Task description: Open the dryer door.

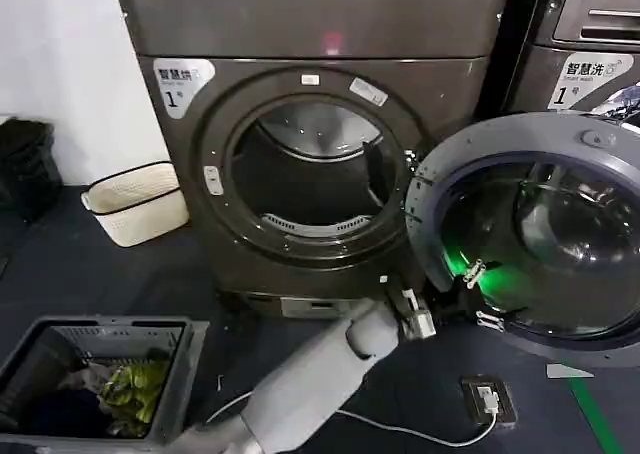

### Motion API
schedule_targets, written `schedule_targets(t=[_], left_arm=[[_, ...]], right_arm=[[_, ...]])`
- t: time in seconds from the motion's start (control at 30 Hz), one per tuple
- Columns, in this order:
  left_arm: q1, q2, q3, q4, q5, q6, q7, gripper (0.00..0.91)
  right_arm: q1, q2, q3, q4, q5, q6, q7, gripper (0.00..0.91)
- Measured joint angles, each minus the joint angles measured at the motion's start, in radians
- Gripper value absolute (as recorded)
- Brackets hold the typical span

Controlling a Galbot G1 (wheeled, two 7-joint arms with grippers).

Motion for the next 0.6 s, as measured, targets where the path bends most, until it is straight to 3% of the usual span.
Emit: schedule_targets(t=[0.2,0.4,0.6], left_arm=[[0.023,0.0,0.007,-0.105,-0.096,0.019,0.09,0.907],[0.067,0.002,-0.016,-0.324,-0.14,0.032,0.118,0.907],[0.134,0.277,-0.07,-0.526,-0.122,-0.016,0.147,0.907]], right_arm=[[0.004,-0.013,-0.02,0.009,-0.001,0.001,-0.004,0.907],[0.016,-0.028,-0.055,-0.002,-0.023,0.002,-0.005,0.907],[0.019,-0.055,-0.069,-0.018,-0.038,-0.009,-0.003,0.907]])
